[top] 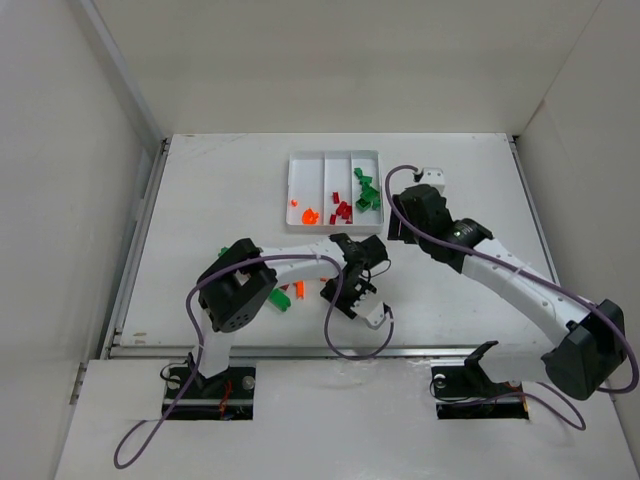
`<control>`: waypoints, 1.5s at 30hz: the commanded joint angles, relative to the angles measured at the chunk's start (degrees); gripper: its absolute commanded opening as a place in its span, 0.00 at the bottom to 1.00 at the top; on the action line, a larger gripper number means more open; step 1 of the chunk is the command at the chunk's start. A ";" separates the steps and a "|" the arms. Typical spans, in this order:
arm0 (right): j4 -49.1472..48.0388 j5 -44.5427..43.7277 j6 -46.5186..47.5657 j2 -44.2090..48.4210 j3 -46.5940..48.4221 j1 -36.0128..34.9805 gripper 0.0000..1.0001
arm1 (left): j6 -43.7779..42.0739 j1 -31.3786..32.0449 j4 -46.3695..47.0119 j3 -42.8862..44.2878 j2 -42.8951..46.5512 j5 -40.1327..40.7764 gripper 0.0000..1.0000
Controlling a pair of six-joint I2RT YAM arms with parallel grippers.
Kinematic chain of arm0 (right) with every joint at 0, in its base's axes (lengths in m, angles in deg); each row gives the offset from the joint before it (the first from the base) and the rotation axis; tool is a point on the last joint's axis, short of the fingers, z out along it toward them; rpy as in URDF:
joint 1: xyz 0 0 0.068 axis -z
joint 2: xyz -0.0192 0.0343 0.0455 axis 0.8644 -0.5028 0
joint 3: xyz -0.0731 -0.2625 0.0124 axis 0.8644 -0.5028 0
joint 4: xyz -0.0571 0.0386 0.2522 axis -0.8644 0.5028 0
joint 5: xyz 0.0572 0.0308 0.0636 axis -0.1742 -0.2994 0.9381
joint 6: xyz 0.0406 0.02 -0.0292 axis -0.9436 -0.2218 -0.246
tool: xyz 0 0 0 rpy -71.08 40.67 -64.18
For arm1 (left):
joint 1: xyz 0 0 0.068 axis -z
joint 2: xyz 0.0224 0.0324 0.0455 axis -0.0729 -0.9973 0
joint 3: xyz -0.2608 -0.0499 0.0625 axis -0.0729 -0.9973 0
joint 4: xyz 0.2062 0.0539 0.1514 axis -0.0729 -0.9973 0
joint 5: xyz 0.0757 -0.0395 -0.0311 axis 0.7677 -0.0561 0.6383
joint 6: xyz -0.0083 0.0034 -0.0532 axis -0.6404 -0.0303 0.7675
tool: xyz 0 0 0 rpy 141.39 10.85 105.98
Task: Sort the legos into containers by color
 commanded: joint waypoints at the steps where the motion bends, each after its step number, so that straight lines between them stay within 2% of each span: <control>1: -2.24 -1.65 0.62 2.02 -0.13 -0.59 0.71 | 0.21 0.19 0.66 -2.72 -0.78 0.97 0.40; 15: -2.24 -1.65 0.62 2.55 -0.65 -0.59 0.71 | 1.88 1.86 1.27 -1.67 -0.16 -5.00 0.36; 20: -1.72 -2.17 0.62 2.55 -0.65 -0.59 0.71 | 2.41 2.38 2.42 -2.19 -0.16 -5.01 0.22; 24: -1.72 -2.70 0.62 2.55 -0.65 -0.59 0.73 | 2.94 2.38 2.42 -2.19 -0.16 -5.01 0.00; 28: -1.72 -2.70 0.62 1.50 -0.13 -0.59 0.73 | 5.91 2.38 2.42 -2.19 -0.16 -3.87 0.00; 31: -2.24 -2.70 0.62 0.88 0.48 -0.59 0.73 | 10.83 -2.07 2.42 1.66 1.23 -5.70 0.00; 34: -2.77 -2.17 1.14 0.27 1.27 -0.59 0.74 | 21.72 -7.70 5.74 6.32 4.39 -11.14 0.00; 35: -3.29 -1.39 1.14 -0.43 2.06 -0.59 0.74 | 24.62 -12.16 8.37 7.20 5.28 -12.73 0.00; 36: -3.30 -0.86 1.14 -0.96 2.68 0.10 0.74 | 30.82 -14.38 9.96 8.34 6.24 -15.09 0.00; 37: -3.82 0.19 1.14 -1.58 3.21 1.33 0.74 | 33.32 -16.40 11.19 8.88 7.47 -15.90 0.00; 38: -3.83 0.72 1.14 -2.89 4.61 1.95 0.74 | 35.43 -20.25 12.51 8.88 7.48 -15.91 0.00; 42: -5.23 1.51 0.53 -6.32 8.03 4.76 0.74 | 45.63 -28.70 17.25 10.29 7.48 -13.54 0.00; 45: -6.99 3.97 2.19 -10.18 11.28 6.34 0.74 | 51.86 -32.93 20.86 12.65 4.15 -8.10 0.00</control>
